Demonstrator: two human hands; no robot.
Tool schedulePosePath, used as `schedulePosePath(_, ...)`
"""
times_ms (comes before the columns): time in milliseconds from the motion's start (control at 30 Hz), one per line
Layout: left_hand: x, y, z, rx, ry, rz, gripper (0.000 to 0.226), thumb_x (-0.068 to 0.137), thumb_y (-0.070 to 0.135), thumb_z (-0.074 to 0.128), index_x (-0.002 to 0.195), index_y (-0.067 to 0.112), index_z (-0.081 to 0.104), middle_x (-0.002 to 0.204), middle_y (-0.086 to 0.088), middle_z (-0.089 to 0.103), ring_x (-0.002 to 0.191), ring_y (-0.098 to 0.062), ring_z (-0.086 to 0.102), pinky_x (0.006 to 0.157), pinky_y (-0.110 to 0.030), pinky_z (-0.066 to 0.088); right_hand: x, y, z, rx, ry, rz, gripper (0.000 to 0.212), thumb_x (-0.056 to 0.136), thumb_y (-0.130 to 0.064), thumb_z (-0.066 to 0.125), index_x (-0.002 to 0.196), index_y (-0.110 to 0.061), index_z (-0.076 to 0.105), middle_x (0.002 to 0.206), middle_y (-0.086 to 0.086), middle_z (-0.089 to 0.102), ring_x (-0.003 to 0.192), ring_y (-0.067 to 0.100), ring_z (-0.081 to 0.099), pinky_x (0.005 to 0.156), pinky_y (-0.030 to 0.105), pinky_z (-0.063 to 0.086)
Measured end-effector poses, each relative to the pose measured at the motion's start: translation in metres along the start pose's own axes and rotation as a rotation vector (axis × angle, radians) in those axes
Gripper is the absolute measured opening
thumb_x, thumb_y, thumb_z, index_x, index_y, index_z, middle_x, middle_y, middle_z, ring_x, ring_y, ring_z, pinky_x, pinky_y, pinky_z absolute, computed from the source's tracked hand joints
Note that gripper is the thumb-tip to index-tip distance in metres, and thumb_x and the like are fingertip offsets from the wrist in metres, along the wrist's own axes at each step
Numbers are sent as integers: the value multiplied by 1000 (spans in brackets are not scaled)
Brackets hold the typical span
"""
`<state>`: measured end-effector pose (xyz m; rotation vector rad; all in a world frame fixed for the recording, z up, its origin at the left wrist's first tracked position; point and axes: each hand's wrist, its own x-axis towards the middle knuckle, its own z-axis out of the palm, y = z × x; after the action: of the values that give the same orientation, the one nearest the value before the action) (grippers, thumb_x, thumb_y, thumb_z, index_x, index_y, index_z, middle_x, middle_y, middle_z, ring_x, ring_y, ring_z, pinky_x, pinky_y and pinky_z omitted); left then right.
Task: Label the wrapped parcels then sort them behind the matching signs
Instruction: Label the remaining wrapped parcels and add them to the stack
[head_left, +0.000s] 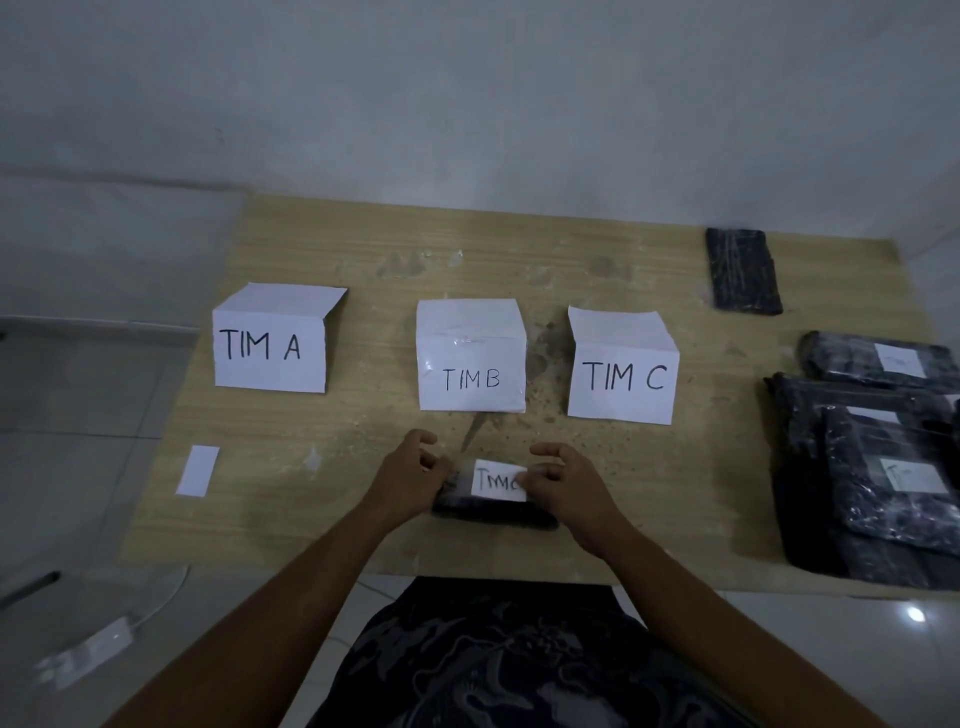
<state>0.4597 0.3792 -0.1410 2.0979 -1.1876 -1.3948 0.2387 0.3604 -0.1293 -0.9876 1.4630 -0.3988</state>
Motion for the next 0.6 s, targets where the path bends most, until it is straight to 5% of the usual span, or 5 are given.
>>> schedulePosePath(100, 1, -3, 0, 35, -12, 9, 33, 93, 33, 56, 121, 18, 47, 96, -4, 63, 72, -12, 58, 54, -22, 39, 4, -1, 3, -41, -28, 16, 41, 83, -18, 74, 116, -18, 51, 98, 11, 71, 86, 22, 70, 71, 40, 58)
schedulePosePath(200, -1, -5, 1, 42, -27, 36, 34, 91, 32, 59, 120, 18, 47, 99, -3, 65, 76, -10, 59, 54, -19, 41, 5, 1, 8, -136, -22, 22, 40, 84, -20, 73, 116, -17, 48, 101, 11, 69, 82, 18, 68, 54, 22, 52)
schedulePosePath(433, -2, -8, 12, 131, -56, 150, 50, 81, 28, 73, 122, 13, 47, 92, -3, 58, 74, -10, 54, 58, -19, 40, 11, 7, 18, -349, 93, -90, 43, 81, -15, 74, 116, -9, 50, 87, 9, 67, 75, 16, 62, 52, 16, 46)
schedulePosePath(600, 1, -14, 22, 148, -20, 185, 55, 79, 35, 75, 121, 11, 48, 95, 0, 46, 79, -12, 46, 60, -20, 34, 8, 13, 17, -542, 101, -171, 53, 79, -24, 73, 123, -11, 46, 102, 5, 59, 90, 19, 59, 73, 34, 54)
